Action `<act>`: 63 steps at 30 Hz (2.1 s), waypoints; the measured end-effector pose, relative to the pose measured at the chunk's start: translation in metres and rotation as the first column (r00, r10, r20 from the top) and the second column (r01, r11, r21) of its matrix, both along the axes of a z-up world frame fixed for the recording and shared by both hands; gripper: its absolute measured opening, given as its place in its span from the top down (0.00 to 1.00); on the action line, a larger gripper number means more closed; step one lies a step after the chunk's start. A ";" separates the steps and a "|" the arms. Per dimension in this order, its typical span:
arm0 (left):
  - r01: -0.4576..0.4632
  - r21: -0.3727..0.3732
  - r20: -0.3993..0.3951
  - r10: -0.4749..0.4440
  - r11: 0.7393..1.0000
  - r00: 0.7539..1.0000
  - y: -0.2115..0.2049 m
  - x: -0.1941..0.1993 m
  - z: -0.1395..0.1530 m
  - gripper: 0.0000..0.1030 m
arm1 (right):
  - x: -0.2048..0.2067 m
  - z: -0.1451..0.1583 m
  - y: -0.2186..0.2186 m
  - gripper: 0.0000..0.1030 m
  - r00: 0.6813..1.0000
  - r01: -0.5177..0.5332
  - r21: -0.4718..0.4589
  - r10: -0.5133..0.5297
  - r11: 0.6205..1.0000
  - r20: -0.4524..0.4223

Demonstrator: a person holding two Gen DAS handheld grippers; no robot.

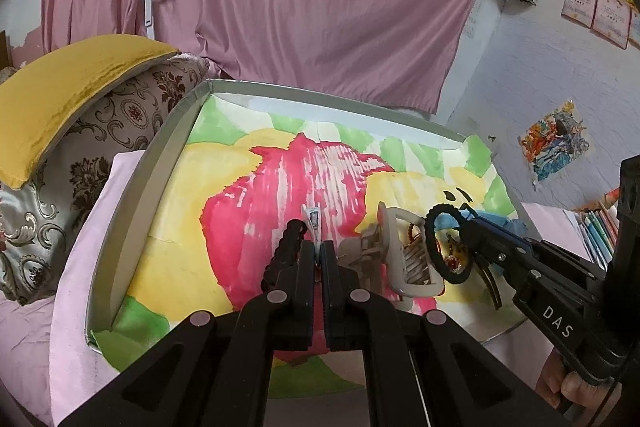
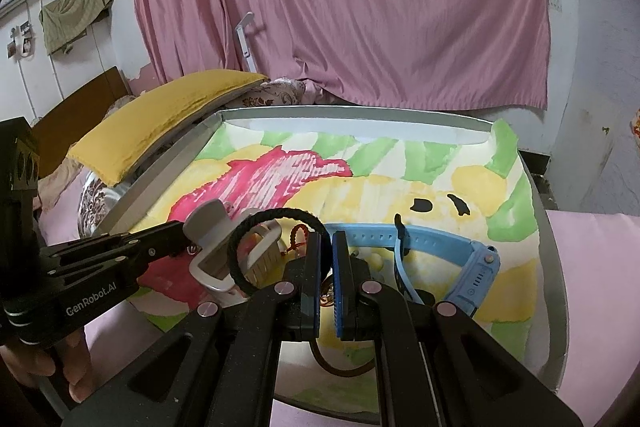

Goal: Organize jewelry

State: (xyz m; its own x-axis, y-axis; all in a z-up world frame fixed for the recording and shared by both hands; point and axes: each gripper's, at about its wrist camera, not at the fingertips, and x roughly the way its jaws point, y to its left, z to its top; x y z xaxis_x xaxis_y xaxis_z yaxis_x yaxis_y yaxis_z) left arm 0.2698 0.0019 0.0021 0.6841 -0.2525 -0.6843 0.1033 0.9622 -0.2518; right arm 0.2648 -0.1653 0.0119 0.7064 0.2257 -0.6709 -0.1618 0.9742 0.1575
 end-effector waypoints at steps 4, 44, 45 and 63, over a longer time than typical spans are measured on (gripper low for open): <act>0.000 0.000 0.000 0.000 1.000 1.000 0.000 0.000 0.000 0.97 | 0.001 -0.001 -0.001 0.94 1.000 0.005 0.004 -0.005 1.000 -0.002; -0.179 -0.007 0.240 0.176 0.984 0.955 0.025 -0.037 0.032 0.04 | -0.040 0.028 -0.026 0.30 0.956 0.154 -0.003 -0.149 0.988 0.253; -0.187 -0.005 0.245 0.182 0.982 0.952 0.025 -0.038 0.033 0.03 | -0.041 0.028 -0.027 0.27 0.954 0.157 -0.002 -0.151 0.988 0.258; -0.202 0.048 0.324 0.176 0.978 0.930 0.019 -0.051 0.041 0.01 | -0.058 0.037 -0.034 0.02 0.932 0.187 -0.004 -0.176 0.982 0.315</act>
State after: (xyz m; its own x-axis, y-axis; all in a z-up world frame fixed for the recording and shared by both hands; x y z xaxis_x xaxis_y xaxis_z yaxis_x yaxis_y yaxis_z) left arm 0.2186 0.0213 0.0434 0.8980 -0.0513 -0.4371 -0.0209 0.9871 -0.1588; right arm 0.2065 -0.1998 0.0486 0.9082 0.0554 -0.4147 -0.0175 0.9953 0.0948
